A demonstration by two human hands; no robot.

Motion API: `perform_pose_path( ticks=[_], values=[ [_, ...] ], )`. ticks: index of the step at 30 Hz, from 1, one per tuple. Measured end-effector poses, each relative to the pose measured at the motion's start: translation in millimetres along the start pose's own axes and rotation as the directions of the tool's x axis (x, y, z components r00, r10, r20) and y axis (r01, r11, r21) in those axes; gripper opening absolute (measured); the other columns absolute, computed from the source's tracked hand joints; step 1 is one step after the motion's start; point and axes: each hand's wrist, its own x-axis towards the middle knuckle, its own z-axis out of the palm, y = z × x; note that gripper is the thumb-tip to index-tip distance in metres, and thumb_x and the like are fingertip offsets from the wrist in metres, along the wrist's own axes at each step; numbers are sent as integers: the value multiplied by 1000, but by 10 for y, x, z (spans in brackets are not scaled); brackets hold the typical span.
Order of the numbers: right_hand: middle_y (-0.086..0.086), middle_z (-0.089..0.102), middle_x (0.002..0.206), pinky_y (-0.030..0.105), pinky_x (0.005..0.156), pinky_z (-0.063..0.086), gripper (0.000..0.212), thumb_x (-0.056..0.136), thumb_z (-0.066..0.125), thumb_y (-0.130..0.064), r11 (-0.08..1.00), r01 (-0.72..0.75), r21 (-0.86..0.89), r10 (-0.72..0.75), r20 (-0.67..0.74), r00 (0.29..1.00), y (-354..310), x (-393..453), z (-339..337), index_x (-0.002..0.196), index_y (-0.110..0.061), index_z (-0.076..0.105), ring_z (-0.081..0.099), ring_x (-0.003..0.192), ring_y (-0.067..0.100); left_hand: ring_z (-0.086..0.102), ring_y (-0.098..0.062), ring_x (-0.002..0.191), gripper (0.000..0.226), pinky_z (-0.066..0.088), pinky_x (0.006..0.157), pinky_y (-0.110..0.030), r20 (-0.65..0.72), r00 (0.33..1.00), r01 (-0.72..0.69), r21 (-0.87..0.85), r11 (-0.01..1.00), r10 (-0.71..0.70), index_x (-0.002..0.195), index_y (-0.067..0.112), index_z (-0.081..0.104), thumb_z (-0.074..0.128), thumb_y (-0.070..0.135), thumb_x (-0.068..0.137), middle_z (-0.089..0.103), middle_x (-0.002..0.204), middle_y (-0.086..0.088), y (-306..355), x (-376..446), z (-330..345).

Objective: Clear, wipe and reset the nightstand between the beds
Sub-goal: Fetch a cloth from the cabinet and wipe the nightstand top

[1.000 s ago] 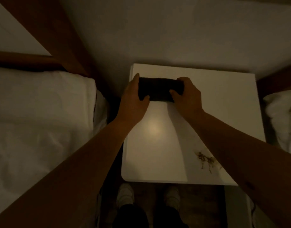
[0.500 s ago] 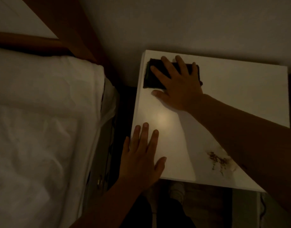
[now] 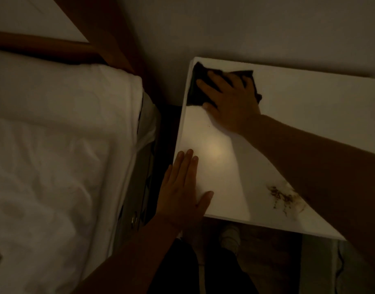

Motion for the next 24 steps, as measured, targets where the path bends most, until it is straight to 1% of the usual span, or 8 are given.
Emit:
perform_pose_path(
  ticks=[5, 8, 10, 12, 15, 17, 20, 24],
  values=[
    [2, 42, 148, 58, 101, 29, 51, 94, 43, -50, 995, 36, 98, -30, -62, 998, -412, -678, 78, 142, -37, 40, 42, 127, 34, 23, -29, 143, 85, 27, 112, -50, -144, 989, -2, -265, 964, -37, 149, 6, 14, 38, 62, 90, 25, 153, -15, 21, 11, -21],
    [0, 46, 146, 57, 99, 30, 50, 91, 48, -50, 984, 71, 165, -61, -65, 996, -716, -1139, 84, 139, -37, 46, 45, 125, 33, 27, -30, 138, 82, 25, 113, -43, -143, 972, 62, -604, 795, -185, 143, 10, 15, 38, 67, 89, 26, 147, -22, 62, 45, -158],
    [0, 50, 142, 56, 98, 30, 46, 90, 49, -49, 973, 109, 202, -100, -55, 993, -955, -1487, 111, 133, -35, 53, 47, 121, 32, 34, -35, 132, 77, 28, 112, -45, -149, 939, 126, -690, 712, -311, 141, 8, 20, 44, 60, 89, 31, 141, -25, 33, 90, -237],
    [-1, 56, 136, 53, 96, 31, 38, 92, 47, -47, 955, 136, 264, -121, -72, 990, -1152, -1746, 146, 125, -33, 60, 50, 114, 29, 36, -32, 130, 74, 29, 111, -42, -180, 898, 201, -642, 739, -401, 140, 1, 29, 44, 50, 87, 35, 139, -19, -22, 218, -344],
    [-6, 64, 122, 43, 84, 41, 28, 90, 59, -31, 928, 185, 324, -145, -145, 979, -1301, -1933, 184, 117, -33, 65, 56, 92, 24, 31, -26, 135, 74, 26, 112, -47, -56, 948, 250, -476, 843, -312, 140, 11, 41, 39, 58, 83, 36, 145, -12, -19, 528, -481],
    [-9, 68, 110, 37, 76, 43, 24, 88, 63, -28, 891, 310, 332, -265, -174, 948, -1347, -2045, 169, 111, -34, 68, 55, 79, 21, 20, -26, 143, 73, 16, 116, -47, 72, 983, 181, -337, 924, -167, 141, 21, 43, 35, 63, 83, 30, 154, -8, 70, 729, -469],
    [-9, 70, 102, 34, 71, 47, 21, 91, 58, -26, 833, 434, 342, -425, -106, 899, -1276, -2162, 84, 105, -34, 71, 58, 75, 20, 4, -28, 147, 66, 1, 115, -48, 163, 986, -8, -108, 994, 26, 143, 29, 41, 29, 64, 88, 16, 160, -5, 176, 874, -335],
    [3, 67, 118, 33, 67, 46, 32, 90, 56, -21, 845, 270, 462, -257, -92, 962, -725, -2095, -179, 121, -22, 65, 57, 81, 23, 1, -31, 147, 57, 1, 115, -47, 135, 986, -123, 234, 964, 94, 149, 33, 25, 22, 55, 96, 6, 162, -9, 176, 850, -130]
  ],
)
